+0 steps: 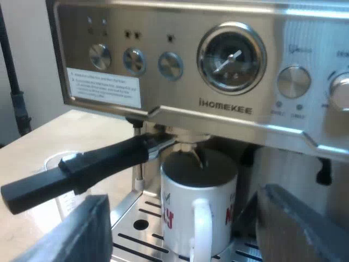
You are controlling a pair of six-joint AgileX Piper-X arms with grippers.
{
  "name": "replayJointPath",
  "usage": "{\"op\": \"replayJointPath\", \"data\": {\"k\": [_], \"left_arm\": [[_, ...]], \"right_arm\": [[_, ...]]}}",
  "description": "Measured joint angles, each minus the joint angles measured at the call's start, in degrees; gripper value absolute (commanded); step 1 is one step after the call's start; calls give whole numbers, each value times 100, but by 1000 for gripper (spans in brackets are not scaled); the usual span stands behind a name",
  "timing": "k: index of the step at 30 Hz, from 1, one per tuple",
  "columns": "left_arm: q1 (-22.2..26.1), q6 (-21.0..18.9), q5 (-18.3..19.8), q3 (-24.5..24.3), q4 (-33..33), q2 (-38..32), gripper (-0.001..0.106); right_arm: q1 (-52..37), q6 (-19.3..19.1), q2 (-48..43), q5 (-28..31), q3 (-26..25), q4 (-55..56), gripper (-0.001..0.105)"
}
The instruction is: Place mug into machine
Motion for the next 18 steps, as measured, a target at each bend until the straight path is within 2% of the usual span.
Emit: {"op": "replayJointPath", "data": {"k": [2,6,9,13,16,18], "left_arm": [[0,0,0,-60,106,-186,81],[0,0,0,-133,206,-687,81],[0,0,-11,-135,360,-910,81],[0,0,-13,-135,430,-985,81],[0,0,-67,-135,430,-985,81],[0,-15,-81,-135,430,-985,81]], "right_arm": [[31,-82,-153,13,0,114,59],[245,-627,-393,13,0,182,59],[378,-795,-446,13,0,185,59],[412,-810,-444,13,0,190,55],[412,-810,-444,13,0,190,38],[412,-816,-444,13,0,190,22]]}}
